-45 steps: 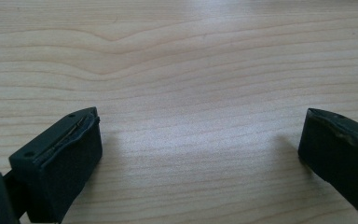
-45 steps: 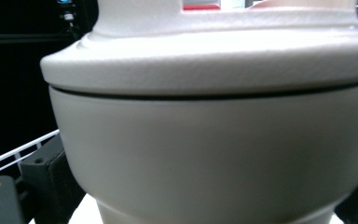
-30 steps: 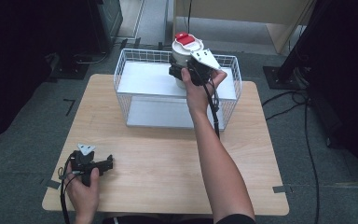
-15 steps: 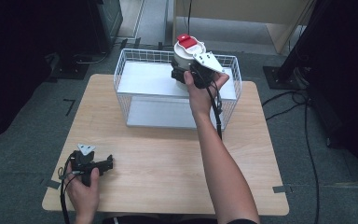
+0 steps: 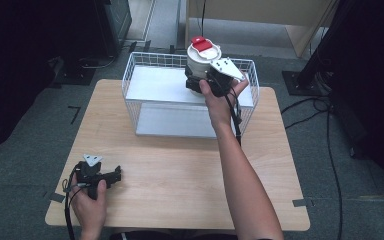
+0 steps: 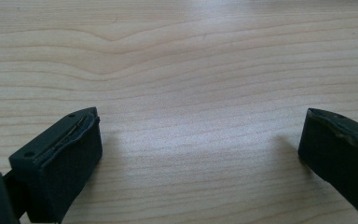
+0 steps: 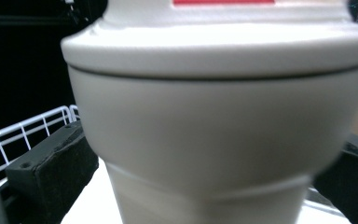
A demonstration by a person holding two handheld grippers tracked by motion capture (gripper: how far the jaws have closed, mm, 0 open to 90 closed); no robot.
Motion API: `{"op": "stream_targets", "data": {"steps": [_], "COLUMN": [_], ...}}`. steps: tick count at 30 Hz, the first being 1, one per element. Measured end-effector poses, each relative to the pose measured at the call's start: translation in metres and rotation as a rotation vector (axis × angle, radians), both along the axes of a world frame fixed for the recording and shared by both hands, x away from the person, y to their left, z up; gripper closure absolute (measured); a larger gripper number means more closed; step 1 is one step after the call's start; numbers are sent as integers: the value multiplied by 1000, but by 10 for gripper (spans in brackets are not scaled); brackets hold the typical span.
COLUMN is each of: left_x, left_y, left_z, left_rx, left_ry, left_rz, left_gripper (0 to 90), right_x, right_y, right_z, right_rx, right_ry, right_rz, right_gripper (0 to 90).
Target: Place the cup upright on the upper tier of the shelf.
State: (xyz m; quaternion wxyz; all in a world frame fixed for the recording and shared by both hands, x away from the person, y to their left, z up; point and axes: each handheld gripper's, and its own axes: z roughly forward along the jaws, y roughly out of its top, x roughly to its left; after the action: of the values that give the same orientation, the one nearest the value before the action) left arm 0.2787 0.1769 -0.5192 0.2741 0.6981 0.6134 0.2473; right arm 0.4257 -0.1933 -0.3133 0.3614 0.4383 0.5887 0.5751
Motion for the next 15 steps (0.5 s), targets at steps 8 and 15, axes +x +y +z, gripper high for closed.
{"op": "stream_targets", "data": {"steps": [8,15], "left_x": [0,0], "left_y": [0,0], "left_z": [0,0], "left_rx": [4,2], "left_ry": [5,0], "left_rz": [-4,-1], "left_gripper": [0,0], "right_x": [-7,-20], "right_y": [-12,-21], "right_z": [-5,-10], "right_rx": [4,-20], "right_ry": [10,-5], "right_rz": [-4,2], "right_gripper": [0,0]}}
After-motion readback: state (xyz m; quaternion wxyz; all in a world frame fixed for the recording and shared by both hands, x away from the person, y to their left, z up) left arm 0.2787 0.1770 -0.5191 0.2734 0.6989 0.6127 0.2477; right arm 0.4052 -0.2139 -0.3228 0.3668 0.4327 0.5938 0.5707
